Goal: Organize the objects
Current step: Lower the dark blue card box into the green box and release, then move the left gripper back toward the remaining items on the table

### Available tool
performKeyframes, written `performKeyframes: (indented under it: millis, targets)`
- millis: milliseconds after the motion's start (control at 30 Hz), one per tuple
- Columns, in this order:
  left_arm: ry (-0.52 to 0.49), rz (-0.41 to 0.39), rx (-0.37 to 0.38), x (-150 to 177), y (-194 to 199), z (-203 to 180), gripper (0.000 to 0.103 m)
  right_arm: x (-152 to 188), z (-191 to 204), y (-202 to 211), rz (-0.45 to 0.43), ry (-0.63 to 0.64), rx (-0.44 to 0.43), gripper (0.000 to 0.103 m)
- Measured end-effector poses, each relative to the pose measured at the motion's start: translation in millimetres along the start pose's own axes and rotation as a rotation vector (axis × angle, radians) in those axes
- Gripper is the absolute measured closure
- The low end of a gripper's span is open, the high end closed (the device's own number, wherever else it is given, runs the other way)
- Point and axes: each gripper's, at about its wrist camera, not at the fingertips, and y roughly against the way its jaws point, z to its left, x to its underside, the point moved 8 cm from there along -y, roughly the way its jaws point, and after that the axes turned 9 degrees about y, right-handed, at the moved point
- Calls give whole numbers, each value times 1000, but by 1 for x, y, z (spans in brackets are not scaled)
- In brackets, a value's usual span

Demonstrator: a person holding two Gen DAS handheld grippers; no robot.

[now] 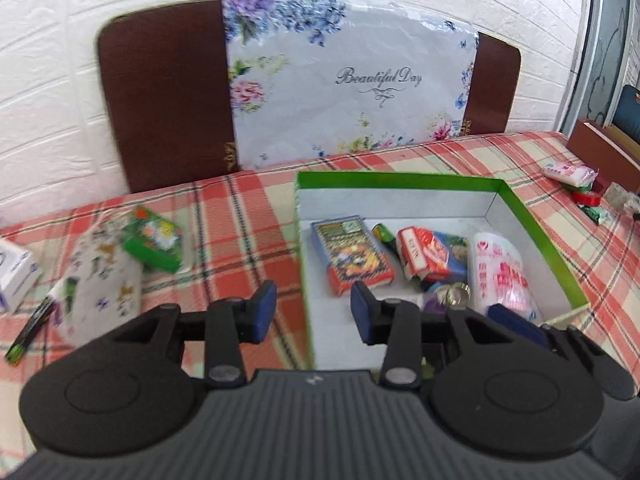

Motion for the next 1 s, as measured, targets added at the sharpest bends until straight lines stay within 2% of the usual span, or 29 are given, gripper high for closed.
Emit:
performKeyframes:
  millis: [67, 267, 467, 667, 833, 933, 1000]
  targets:
    - [5, 3, -32, 12, 11, 10, 59, 2, 3, 17, -19, 31, 27, 34]
    - [51, 28, -75, 50, 36, 45, 59, 16, 27, 36, 67, -8, -35, 35]
    - [70, 30, -122, 77, 52, 81, 59, 32, 59, 55, 116, -2, -70, 35]
    - [95, 34, -170, 98, 59, 125, 59, 53, 93, 49, 204, 1, -114, 35]
    - [175, 50, -200, 106, 55, 172, 59, 62, 133, 37, 249, 54, -159, 35]
    - [211, 18, -231, 106, 58, 209, 58, 69, 160, 25, 292, 88, -208, 35]
    - [256, -6, -277, 107, 61, 244, 55, 72, 179, 17, 303, 120, -227, 29]
